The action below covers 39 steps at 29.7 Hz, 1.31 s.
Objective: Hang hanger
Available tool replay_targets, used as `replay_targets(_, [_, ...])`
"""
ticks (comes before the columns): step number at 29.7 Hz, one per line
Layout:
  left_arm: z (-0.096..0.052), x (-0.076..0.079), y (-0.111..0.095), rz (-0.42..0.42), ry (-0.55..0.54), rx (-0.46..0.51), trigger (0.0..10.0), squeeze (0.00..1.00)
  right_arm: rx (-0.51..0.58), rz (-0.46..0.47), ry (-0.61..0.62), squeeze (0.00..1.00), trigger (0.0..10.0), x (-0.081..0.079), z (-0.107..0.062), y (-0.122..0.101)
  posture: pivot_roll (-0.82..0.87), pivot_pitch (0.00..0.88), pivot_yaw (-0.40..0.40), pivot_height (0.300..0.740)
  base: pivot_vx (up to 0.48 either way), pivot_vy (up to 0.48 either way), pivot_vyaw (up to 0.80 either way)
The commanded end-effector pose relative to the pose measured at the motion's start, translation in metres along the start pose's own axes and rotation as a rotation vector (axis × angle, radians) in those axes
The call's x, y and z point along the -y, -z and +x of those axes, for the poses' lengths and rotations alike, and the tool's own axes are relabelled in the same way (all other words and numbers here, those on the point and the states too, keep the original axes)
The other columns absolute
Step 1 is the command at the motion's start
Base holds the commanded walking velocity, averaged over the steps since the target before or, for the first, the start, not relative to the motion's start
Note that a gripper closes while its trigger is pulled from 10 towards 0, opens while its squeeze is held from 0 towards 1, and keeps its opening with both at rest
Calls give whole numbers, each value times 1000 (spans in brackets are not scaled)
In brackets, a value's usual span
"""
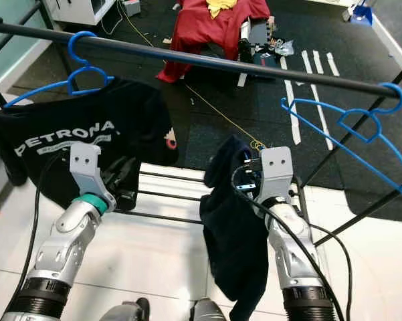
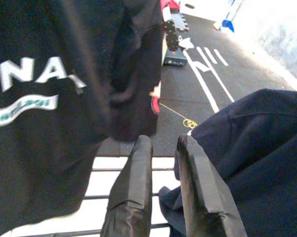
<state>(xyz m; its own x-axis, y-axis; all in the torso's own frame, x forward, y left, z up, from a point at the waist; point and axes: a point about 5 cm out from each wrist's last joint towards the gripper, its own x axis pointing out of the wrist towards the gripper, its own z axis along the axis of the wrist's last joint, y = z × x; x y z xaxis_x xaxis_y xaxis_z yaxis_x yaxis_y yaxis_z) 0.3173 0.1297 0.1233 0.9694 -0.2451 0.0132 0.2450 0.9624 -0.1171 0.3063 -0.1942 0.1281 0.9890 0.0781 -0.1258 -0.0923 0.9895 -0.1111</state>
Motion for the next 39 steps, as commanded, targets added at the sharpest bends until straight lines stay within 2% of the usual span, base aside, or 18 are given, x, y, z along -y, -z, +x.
replay_targets(1, [-4, 0, 4, -9, -14, -7, 10000, 0, 18, -6, 5, 0, 10000, 1, 1, -2, -79, 88, -53, 740, 0, 0, 0])
replay_targets(10, [-2, 7, 1, 10, 49, -16, 10000, 0, 20, 22, 43, 0, 10000, 1, 0, 1, -80, 81, -16, 740, 0, 0, 0])
replay_targets(13, [3, 12, 1, -11, 72, -25, 10000, 0, 22, 36, 84, 0, 10000, 6, -3, 3, -93, 83, 1, 740, 0, 0, 0])
replay_targets(23, [5, 15, 1, -29, 96, -36, 10000, 0, 18, 49, 99, 0, 10000, 6, -5, 5, -96, 90, 10, 740, 0, 0, 0])
replay_targets(39, [5, 14, 0, -29, 109, -44, 10000, 0, 8, 66, 91, 0, 10000, 0, -5, 7, -91, 101, 10, 740, -279, 0, 0])
